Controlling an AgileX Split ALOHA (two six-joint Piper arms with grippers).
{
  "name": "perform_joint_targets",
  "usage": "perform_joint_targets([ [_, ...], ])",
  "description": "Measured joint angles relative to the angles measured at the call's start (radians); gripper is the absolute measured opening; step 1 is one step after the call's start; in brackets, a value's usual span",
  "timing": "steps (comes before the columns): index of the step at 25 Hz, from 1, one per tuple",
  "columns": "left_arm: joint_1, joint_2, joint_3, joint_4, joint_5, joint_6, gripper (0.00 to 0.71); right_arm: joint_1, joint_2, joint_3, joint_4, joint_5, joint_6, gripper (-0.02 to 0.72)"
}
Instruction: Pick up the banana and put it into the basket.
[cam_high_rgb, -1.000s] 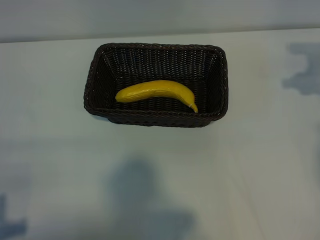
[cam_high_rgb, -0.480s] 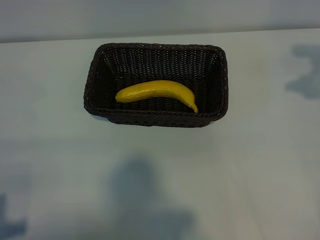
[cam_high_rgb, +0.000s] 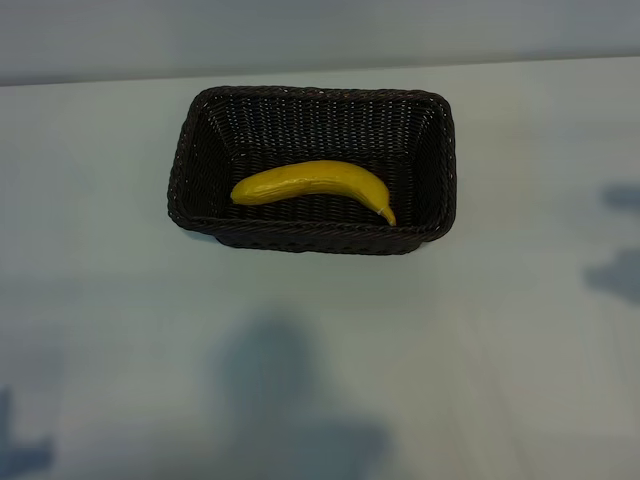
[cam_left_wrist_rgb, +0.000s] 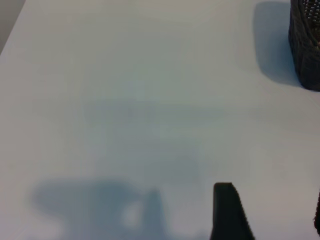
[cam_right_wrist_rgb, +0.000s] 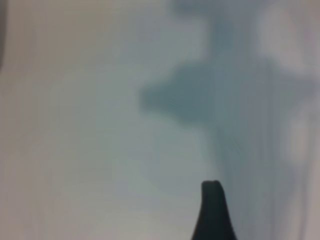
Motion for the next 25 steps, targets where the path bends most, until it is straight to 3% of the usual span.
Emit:
perform_joint_targets([
  [10,0.0,0.0,0.0,0.0,0.0,0.002,0.448,0.0,-0.34,0.203,0.0,0.034,0.002,0.52],
  [18,0.0,0.0,0.0,0.0,0.0,0.002,0.448,0.0,-0.527,0.207,0.022,0.06,0.003,0.519],
  [25,0.0,0.0,0.0,0.0,0.0,0.002,0.448,0.0,-0.59,0.208,0.022,0.149,0.0,0.519],
])
